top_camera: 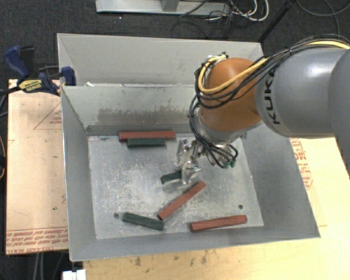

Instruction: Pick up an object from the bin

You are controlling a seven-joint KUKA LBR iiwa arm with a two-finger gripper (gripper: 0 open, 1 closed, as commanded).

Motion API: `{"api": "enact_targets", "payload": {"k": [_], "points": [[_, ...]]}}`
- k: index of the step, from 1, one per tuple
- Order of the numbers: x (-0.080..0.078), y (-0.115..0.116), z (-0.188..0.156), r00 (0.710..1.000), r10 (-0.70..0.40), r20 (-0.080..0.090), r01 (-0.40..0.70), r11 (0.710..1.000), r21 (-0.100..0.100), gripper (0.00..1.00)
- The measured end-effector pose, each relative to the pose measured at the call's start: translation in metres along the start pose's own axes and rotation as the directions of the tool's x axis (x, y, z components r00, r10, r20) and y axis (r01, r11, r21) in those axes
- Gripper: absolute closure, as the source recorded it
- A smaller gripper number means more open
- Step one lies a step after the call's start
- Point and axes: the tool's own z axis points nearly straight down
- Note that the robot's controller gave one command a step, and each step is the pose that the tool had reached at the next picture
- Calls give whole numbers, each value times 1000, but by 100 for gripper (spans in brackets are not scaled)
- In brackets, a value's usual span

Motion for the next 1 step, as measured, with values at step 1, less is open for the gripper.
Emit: {"api": "enact_targets", "payload": {"k": [1], "points": [[-6,-2,-24,1000,-2,8,2,1000,2,100]]}}
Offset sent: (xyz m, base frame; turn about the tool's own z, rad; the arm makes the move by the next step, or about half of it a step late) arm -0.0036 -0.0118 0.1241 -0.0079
